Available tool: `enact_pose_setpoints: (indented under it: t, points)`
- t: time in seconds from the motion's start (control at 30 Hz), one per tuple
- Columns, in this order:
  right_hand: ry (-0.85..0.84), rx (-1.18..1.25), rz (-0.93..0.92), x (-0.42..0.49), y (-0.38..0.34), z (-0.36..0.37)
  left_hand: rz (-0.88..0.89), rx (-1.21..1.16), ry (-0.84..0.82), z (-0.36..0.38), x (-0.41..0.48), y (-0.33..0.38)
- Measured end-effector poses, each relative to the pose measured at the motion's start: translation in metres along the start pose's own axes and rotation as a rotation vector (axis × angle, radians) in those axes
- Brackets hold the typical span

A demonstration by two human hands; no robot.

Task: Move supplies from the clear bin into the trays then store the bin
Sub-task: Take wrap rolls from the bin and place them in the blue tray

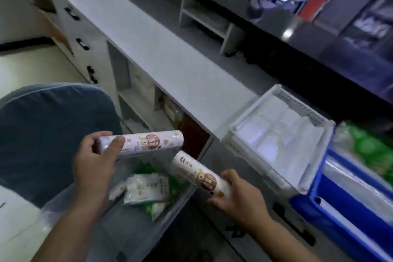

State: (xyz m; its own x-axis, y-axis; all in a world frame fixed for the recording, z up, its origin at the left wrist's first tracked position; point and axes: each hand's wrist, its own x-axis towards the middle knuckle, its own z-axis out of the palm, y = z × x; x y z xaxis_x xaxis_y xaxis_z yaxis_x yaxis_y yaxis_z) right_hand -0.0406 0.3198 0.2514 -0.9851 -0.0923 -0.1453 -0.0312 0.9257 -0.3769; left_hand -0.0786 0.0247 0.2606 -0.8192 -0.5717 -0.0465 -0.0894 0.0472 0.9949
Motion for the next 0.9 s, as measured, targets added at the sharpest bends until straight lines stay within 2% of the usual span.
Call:
enact_pose_setpoints:
  t: [0.2,0.43,0.57,0.77,0.9]
  points:
    - [0.281,0.043,0.163,-0.068,0.074,-0.068,-0.010,-0.205,-0.258,0.086,-0.037,0.037]
    - [0.494,0.059,0.406,-0.133,0.187,-0.124,0.110,-0.182,-0.445,0.167,-0.102,0.066]
    - [0.408,-0.050,0.460,-0.152,0.260,-0.144,0.140,-0.177,-0.436,0.205,-0.134,0.074]
    - [0.136,-0.265,0.264,-0.145,0.329,-0.149,0.157,-0.200,-0.383,0.260,-0.176,0.078]
    - [0.141,-0.349,0.149,-0.137,0.346,-0.146,0.145,-0.248,-0.359,0.290,-0.203,0.073]
